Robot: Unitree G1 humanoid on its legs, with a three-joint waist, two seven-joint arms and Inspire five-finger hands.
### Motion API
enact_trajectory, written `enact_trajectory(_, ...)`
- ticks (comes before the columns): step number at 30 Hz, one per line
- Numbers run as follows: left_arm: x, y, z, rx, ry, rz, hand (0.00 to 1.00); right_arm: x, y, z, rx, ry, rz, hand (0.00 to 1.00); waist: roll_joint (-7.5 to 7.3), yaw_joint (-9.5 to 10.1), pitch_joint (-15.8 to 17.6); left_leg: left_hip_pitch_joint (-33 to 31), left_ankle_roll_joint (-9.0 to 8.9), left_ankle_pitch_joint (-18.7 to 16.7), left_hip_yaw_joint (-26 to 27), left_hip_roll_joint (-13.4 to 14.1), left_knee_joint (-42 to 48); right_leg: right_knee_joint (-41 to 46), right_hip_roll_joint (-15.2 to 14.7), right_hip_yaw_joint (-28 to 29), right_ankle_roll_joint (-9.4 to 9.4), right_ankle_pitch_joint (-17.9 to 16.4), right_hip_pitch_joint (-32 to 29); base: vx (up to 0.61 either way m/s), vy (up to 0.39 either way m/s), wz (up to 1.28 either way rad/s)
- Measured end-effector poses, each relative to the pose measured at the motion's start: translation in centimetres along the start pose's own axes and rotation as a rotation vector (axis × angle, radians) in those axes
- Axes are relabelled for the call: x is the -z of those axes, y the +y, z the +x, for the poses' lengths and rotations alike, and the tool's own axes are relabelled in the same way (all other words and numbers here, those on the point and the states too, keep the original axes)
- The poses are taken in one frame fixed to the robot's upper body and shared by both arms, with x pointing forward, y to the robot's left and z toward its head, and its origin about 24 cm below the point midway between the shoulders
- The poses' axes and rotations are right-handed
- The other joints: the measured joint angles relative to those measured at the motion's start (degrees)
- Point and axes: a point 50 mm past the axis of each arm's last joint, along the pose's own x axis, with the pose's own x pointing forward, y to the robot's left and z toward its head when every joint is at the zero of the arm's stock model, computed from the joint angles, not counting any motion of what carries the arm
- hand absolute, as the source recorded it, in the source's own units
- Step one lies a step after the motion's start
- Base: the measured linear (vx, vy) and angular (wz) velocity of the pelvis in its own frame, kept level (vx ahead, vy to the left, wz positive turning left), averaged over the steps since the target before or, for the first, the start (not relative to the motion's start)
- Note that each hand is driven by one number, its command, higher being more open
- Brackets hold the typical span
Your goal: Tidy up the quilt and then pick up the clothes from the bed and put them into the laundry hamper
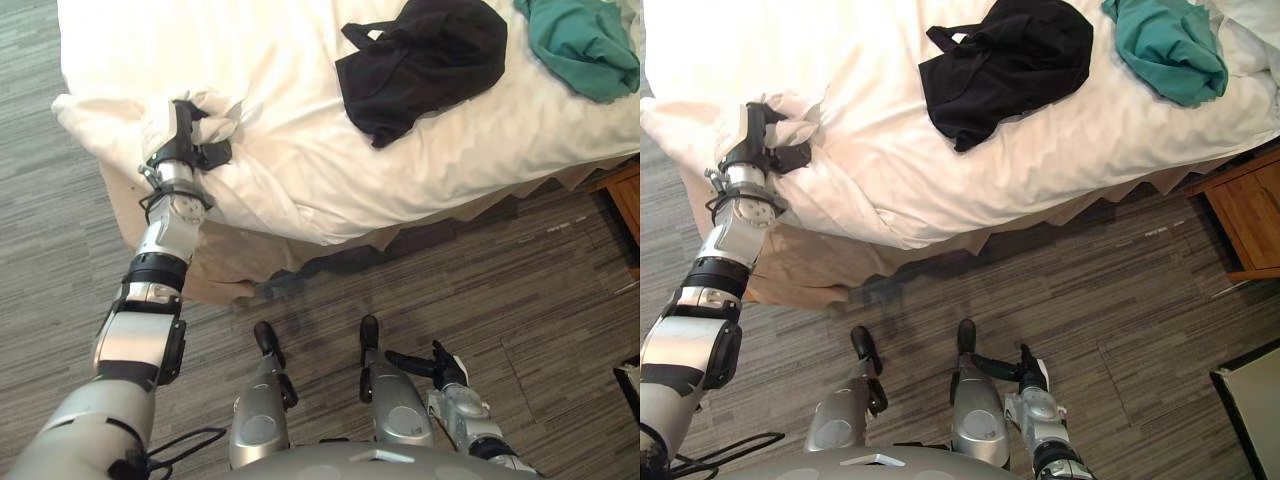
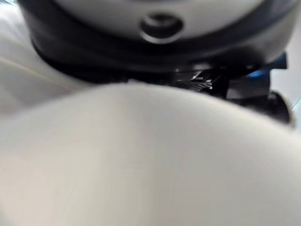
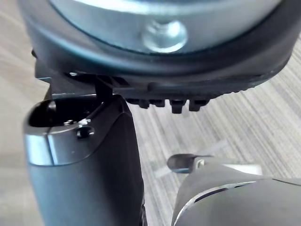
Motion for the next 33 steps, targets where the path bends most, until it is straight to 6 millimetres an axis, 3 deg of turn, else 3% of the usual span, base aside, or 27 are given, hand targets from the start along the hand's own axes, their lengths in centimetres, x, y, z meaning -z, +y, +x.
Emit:
enact_trajectory(6, 1.4, -0.4, -1.7, 0.014, -0.003, -0.040, 0.00, 0.5, -0.1, 0.0, 0.005, 0.033, 0.001, 1.00, 0.02, 0.07, -0.12, 1.30, -0.04, 0.00, -0.84, -0.30, 0.00, -0.16, 0.06, -0.98, 0.21, -1.08, 1.92, 0.02, -0.001, 0.07)
enact_trajectory(11, 4.2, 0.0, -4.9, 0.028, 0.003, -0.069, 0.00, 1.2, -0.3, -0.1, 0.003, 0.064, 0.001, 1.00, 0.18, 0.35, -0.31, 3.87, -0.16, -0.09, -3.33, -0.39, 0.02, -1.27, 0.35, -3.67, 0.34, -2.06, 6.65, 0.08, -0.018, 0.23)
enact_trajectory(16, 8.0, 0.7, -7.9, 0.019, 0.112, -0.104, 0.00, 1.8, -0.2, -0.2, -0.021, 0.096, -0.001, 1.00, 0.43, 2.16, -2.88, 4.90, -0.49, -0.33, -6.22, -0.28, 0.03, -2.48, 0.71, -6.68, 0.12, -3.08, 10.20, 0.07, -0.027, 0.32)
enact_trajectory(17, 8.9, 0.8, -8.7, 0.015, 0.145, -0.120, 1.00, 1.9, -0.2, -0.2, -0.024, 0.098, -0.008, 1.00, 0.63, 2.79, -3.54, 5.00, -0.49, -0.33, -7.27, -0.28, 0.02, -2.62, 0.78, -7.58, 0.03, -3.40, 11.04, 0.04, -0.019, 0.41)
enact_trajectory(19, 10.3, 1.1, -9.9, 0.011, 0.182, -0.141, 1.00, 2.0, -0.2, -0.2, -0.036, 0.100, -0.024, 1.00, 0.70, 4.07, -3.81, 5.93, -0.57, -0.37, -9.42, -0.32, 0.01, -2.62, 0.82, -9.90, -0.02, -4.36, 13.39, 0.03, -0.017, 0.51)
enact_trajectory(23, 10.6, 0.5, -10.7, 0.014, 0.199, -0.186, 1.00, 2.6, -0.4, -0.4, -0.043, 0.116, -0.017, 1.00, 0.40, 5.64, -4.94, 5.75, -0.66, -0.43, -14.00, -0.89, -0.01, -2.58, 0.75, -14.47, -0.25, -6.43, 16.21, 0.01, -0.018, 0.59)
enact_trajectory(26, 12.0, 0.8, -11.9, -0.016, 0.267, -0.229, 1.00, 3.2, -0.5, -0.7, -0.041, 0.136, -0.016, 1.00, 0.05, 6.71, -5.33, 5.13, -0.71, -0.53, -17.53, -1.56, -0.01, -2.54, 0.59, -18.38, 0.26, -8.03, 18.09, 0.04, -0.034, 0.71)
enact_trajectory(29, 15.1, 2.0, -14.1, -0.072, 0.402, -0.217, 1.00, 4.5, -0.9, -1.1, -0.029, 0.182, -0.003, 1.00, -1.11, 9.07, -7.14, 3.59, -0.80, -0.40, -21.41, -2.66, 0.00, -2.46, 0.28, -22.17, 0.60, -9.06, 19.07, 0.11, -0.050, 0.72)
enact_trajectory(31, 19.3, 3.2, -17.2, -0.147, 0.602, -0.213, 1.00, 5.3, -1.2, -1.4, -0.015, 0.207, 0.011, 1.00, -2.40, 10.45, -8.20, 3.75, -0.80, -0.42, -23.13, -3.99, 0.02, -2.07, -0.47, -24.67, 0.87, -9.92, 20.98, 0.18, -0.062, 0.67)
enact_trajectory(33, 22.1, 4.1, -19.9, -0.201, 0.753, -0.221, 1.00, 5.1, -1.2, -1.3, -0.013, 0.200, 0.017, 1.00, -2.99, 10.79, -8.81, 3.81, -0.80, -0.42, -23.33, -4.38, 0.03, -1.66, -0.65, -24.99, 0.64, -10.05, 21.65, 0.11, -0.014, 0.46)
